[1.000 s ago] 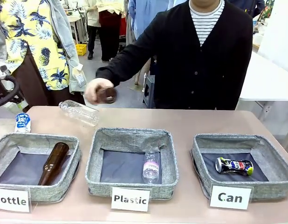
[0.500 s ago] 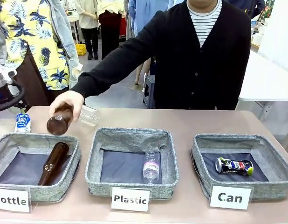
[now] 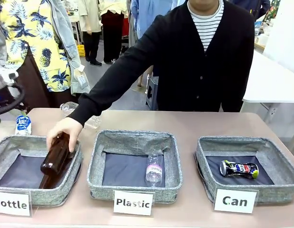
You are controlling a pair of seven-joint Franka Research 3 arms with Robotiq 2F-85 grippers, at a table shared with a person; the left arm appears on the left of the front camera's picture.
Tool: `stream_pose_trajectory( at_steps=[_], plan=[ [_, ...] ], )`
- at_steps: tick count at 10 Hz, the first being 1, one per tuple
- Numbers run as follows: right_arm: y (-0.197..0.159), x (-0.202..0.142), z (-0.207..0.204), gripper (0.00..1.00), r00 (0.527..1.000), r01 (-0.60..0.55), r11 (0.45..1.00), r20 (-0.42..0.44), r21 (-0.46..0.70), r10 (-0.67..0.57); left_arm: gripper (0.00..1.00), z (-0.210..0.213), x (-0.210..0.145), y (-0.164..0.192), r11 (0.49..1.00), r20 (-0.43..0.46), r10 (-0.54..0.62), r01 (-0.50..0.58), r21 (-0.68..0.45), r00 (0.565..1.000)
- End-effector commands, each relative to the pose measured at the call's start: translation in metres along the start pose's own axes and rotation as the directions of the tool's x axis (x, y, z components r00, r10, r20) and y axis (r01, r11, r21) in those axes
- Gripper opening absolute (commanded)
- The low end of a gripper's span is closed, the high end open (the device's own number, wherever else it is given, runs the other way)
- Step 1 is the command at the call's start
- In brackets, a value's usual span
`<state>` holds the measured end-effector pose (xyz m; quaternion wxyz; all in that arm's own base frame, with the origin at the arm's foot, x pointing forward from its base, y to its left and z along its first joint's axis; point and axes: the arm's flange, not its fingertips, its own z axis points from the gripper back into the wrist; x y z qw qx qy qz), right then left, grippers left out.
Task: Sort the can waste into the basket.
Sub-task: Pick up the can waste from the table and place it in the right Fabric basket.
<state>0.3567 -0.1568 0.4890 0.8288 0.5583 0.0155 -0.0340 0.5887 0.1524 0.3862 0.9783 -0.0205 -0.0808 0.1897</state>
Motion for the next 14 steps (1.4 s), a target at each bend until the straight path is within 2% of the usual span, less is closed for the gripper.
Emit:
stream_pose_trajectory(
  at_steps=[1,2,3,5,6,9,11,13,14],
  plan=[
    [-0.001,-0.002,0.003,1.00,1.000,-0.019,1.000,-0.002,-0.025,0.019,1.00,0.095,-0.031,0.067,0.961,0.043,-0.166,0.171,-0.219,0.985],
    [-0.001,-0.002,0.003,1.00,1.000,-0.019,1.000,-0.002,-0.025,0.019,1.00,0.142,-0.064,0.104,0.899,0.099,-0.264,0.282,-0.335,0.959],
    [-0.001,-0.002,0.003,1.00,1.000,-0.019,1.000,-0.002,-0.025,0.019,1.00,0.165,-0.080,0.135,0.842,0.142,-0.330,0.359,-0.403,0.933],
    [-0.001,-0.002,0.003,1.00,1.000,-0.019,1.000,-0.002,-0.025,0.019,1.00,0.169,-0.086,0.188,0.769,0.159,-0.332,0.365,-0.525,0.930],
    [-0.001,-0.002,0.003,1.00,1.000,-0.019,1.000,-0.002,-0.025,0.019,1.00,0.164,-0.086,0.197,0.751,0.163,-0.325,0.359,-0.554,0.932],
    [-0.001,-0.002,0.003,1.00,1.000,-0.019,1.000,-0.002,-0.025,0.019,1.00,0.153,-0.084,0.188,0.707,0.174,-0.376,0.404,-0.580,0.910],
    [-0.001,-0.002,0.003,1.00,1.000,-0.019,1.000,-0.002,-0.025,0.019,1.00,0.152,-0.080,0.168,0.680,0.181,-0.433,0.452,-0.578,0.883],
    [-0.001,-0.002,0.003,1.00,1.000,-0.019,1.000,-0.002,-0.025,0.019,1.00,0.139,-0.079,0.122,0.690,0.128,-0.488,0.471,-0.550,0.864],
    [-0.001,-0.002,0.003,1.00,1.000,-0.019,1.000,-0.002,-0.025,0.019,1.00,0.132,-0.076,0.098,0.720,0.090,-0.498,0.469,-0.511,0.863]
  ],
)
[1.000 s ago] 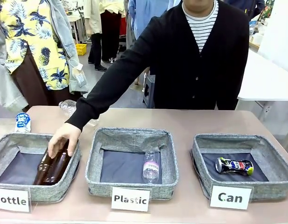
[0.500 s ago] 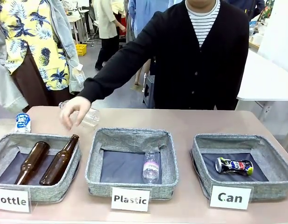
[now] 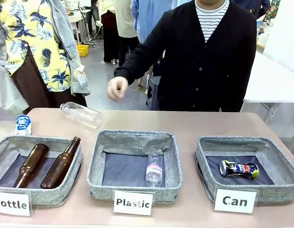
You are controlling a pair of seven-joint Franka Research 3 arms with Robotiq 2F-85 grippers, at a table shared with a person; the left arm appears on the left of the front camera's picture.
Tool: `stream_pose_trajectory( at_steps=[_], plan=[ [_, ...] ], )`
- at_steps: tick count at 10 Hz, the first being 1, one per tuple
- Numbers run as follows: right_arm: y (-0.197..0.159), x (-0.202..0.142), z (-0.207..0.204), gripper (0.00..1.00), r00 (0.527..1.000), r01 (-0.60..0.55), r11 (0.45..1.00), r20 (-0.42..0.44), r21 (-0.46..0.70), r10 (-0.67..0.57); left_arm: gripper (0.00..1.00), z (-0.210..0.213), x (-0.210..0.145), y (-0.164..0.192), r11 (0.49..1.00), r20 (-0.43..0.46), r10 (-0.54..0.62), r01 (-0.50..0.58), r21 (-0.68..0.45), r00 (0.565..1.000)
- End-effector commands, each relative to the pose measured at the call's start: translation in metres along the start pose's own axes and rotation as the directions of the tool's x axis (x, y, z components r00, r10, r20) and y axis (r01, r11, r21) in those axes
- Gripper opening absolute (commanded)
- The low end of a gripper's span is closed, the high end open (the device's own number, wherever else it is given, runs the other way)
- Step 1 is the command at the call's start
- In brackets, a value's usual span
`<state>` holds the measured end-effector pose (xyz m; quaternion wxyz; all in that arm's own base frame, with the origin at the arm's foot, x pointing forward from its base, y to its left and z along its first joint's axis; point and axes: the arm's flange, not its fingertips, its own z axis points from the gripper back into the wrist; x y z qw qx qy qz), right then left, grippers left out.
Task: Sort the can waste into the basket.
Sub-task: Pick up the can waste from the table and place it in the right Fabric basket.
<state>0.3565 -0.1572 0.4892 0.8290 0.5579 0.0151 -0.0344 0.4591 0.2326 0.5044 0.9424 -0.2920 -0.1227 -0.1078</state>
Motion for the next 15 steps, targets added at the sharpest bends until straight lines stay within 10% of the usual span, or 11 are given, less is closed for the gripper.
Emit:
stream_pose_trajectory(
  at_steps=[1,6,15],
  plan=[
    [-0.001,-0.002,0.002,1.00,1.000,-0.019,1.000,-0.003,-0.024,0.019,1.00,-0.033,0.015,-0.020,0.994,-0.066,0.033,-0.026,0.105,0.997],
    [-0.001,-0.002,0.002,1.00,1.000,-0.019,1.000,-0.003,-0.024,0.019,1.00,-0.107,0.055,-0.035,0.944,-0.151,0.187,-0.135,0.300,0.971],
    [-0.001,-0.002,0.002,1.00,1.000,-0.019,1.000,-0.003,-0.024,0.019,1.00,-0.177,0.086,-0.003,0.711,0.114,0.487,-0.469,0.523,0.866]
  ],
)
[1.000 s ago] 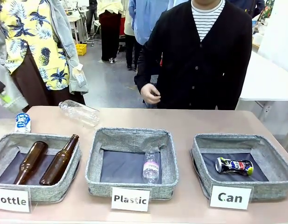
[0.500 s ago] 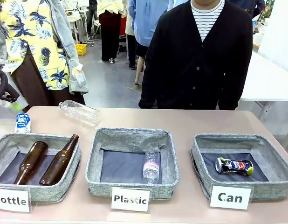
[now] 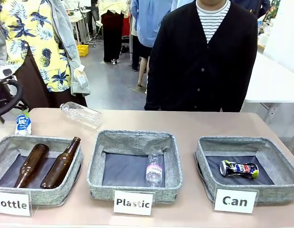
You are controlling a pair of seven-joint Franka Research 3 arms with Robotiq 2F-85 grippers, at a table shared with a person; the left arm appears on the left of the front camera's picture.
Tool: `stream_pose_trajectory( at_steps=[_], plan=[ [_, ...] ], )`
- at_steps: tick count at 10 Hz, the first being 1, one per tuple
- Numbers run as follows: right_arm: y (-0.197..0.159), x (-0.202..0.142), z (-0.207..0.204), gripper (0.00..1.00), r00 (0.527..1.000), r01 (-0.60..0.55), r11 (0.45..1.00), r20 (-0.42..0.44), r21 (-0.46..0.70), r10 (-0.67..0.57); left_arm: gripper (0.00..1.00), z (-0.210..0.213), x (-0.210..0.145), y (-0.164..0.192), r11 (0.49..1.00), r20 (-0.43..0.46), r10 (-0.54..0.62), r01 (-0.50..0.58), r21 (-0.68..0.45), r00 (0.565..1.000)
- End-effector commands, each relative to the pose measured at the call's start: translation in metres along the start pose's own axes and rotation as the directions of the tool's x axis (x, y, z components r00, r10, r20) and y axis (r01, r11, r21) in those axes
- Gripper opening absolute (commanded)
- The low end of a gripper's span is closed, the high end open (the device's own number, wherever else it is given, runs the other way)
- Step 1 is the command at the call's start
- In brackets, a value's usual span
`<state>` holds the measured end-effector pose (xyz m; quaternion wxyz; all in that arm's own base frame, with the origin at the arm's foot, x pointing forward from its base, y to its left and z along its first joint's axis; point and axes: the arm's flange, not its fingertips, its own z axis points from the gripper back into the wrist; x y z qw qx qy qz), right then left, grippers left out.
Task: Sort the can waste into the basket.
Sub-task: Pick up the can waste from the table and place it in the right Fabric basket.
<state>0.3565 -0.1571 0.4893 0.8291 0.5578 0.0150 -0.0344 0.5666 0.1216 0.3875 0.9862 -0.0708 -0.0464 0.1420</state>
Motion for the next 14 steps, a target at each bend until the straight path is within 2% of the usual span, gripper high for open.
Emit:
stream_pose_trajectory(
  at_steps=[1,5,7,8,11,14],
  plan=[
    [-0.001,-0.002,0.002,1.00,1.000,-0.019,1.000,-0.003,-0.024,0.019,1.00,-0.003,0.005,-0.006,0.993,0.057,0.095,-0.099,0.069,0.994],
    [-0.001,-0.002,0.002,1.00,1.000,-0.019,1.000,-0.003,-0.024,0.019,1.00,-0.033,0.042,-0.004,0.986,0.117,0.136,-0.146,0.079,0.984],
    [-0.001,-0.002,0.002,1.00,1.000,-0.019,1.000,-0.003,-0.024,0.019,1.00,-0.054,0.060,0.001,0.994,0.109,0.088,-0.094,0.051,0.990],
    [-0.001,-0.002,0.002,1.00,1.000,-0.019,1.000,-0.003,-0.024,0.019,1.00,-0.061,0.065,0.004,0.984,0.137,0.123,-0.139,0.111,0.983],
    [-0.001,-0.002,0.002,1.00,1.000,-0.019,1.000,-0.003,-0.024,0.019,1.00,-0.076,0.064,0.002,0.975,0.047,0.144,-0.150,0.166,0.988],
    [-0.001,-0.002,0.002,1.00,1.000,-0.019,1.000,-0.003,-0.024,0.019,1.00,-0.082,0.064,-0.004,0.979,-0.019,0.135,-0.131,0.157,0.991]
  ],
)
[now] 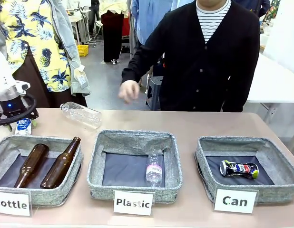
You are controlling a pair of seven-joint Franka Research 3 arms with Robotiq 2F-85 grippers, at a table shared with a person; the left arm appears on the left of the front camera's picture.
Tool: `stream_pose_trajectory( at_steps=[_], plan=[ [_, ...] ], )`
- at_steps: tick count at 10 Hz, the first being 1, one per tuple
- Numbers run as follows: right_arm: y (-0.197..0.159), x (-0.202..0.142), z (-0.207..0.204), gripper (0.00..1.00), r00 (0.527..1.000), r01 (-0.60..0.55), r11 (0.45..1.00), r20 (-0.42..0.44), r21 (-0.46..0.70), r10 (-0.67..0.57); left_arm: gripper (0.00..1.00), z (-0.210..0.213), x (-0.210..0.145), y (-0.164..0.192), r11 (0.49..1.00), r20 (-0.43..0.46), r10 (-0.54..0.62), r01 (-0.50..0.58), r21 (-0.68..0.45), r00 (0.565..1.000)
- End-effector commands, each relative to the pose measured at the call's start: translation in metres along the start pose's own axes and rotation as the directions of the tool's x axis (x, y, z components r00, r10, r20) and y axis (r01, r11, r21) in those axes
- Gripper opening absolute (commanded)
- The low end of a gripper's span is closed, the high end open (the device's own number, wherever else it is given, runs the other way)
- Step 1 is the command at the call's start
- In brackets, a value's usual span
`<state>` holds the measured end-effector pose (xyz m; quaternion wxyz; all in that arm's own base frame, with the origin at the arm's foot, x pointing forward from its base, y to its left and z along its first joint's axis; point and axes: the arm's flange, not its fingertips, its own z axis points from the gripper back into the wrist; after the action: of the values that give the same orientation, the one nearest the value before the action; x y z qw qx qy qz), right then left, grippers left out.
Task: Sort the can waste into the basket.
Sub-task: Pick up the can waste from the table and place it in the right Fabric basket.
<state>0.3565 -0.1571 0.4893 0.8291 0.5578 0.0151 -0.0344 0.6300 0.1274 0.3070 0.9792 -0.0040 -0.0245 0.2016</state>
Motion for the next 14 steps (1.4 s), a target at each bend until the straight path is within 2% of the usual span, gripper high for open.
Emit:
stream_pose_trajectory(
  at_steps=[1,2,3,4,5,6,7,9,10,12,13,14],
  plan=[
    [-0.001,-0.002,0.002,1.00,1.000,-0.019,1.000,-0.003,-0.024,0.019,1.00,0.002,0.008,-0.006,1.000,-0.021,0.017,-0.017,0.019,1.000],
    [-0.001,-0.002,0.002,1.00,1.000,-0.019,1.000,-0.003,-0.024,0.019,1.00,0.000,0.008,-0.004,0.999,-0.025,0.030,-0.029,0.018,0.999],
    [-0.001,-0.002,0.002,1.00,1.000,-0.019,1.000,-0.003,-0.024,0.019,0.42,0.000,0.008,-0.004,0.999,-0.027,0.031,-0.031,0.023,0.999],
    [-0.001,-0.002,0.002,1.00,1.000,-0.019,1.000,-0.003,-0.024,0.019,0.41,0.000,0.008,-0.004,0.999,-0.027,0.030,-0.029,0.023,0.999],
    [-0.001,-0.002,0.002,1.00,1.000,-0.019,1.000,-0.003,-0.024,0.019,0.00,0.000,0.008,-0.004,0.999,-0.026,0.029,-0.028,0.024,0.999],
    [-0.001,-0.002,0.002,1.00,1.000,-0.019,1.000,-0.003,-0.024,0.019,0.36,0.000,0.007,-0.003,0.999,-0.026,0.029,-0.028,0.024,0.999],
    [-0.001,-0.002,0.002,1.00,1.000,-0.019,1.000,-0.003,-0.024,0.019,0.00,0.002,0.006,0.001,1.000,-0.028,0.021,-0.021,0.014,0.999],
    [-0.001,-0.002,0.002,1.00,1.000,-0.019,1.000,-0.003,-0.024,0.019,0.00,0.017,0.005,0.017,0.995,-0.044,-0.044,0.040,-0.094,0.998],
    [-0.001,-0.002,0.002,1.00,1.000,-0.019,1.000,-0.003,-0.024,0.019,0.00,0.037,0.002,0.037,0.980,-0.027,-0.104,0.098,-0.172,0.994],
    [-0.001,-0.002,0.002,1.00,1.000,-0.019,1.000,-0.003,-0.024,0.019,0.00,0.119,-0.014,0.111,0.912,0.106,-0.229,0.251,-0.323,0.968],
    [-0.001,-0.002,0.002,1.00,1.000,-0.019,1.000,-0.003,-0.024,0.019,0.00,0.158,-0.032,0.159,0.885,0.192,-0.270,0.322,-0.337,0.944],
    [-0.001,-0.002,0.002,1.00,1.000,-0.019,1.000,-0.003,-0.024,0.019,0.00,0.177,-0.045,0.196,0.861,0.234,-0.275,0.347,-0.371,0.932]
  ],
)
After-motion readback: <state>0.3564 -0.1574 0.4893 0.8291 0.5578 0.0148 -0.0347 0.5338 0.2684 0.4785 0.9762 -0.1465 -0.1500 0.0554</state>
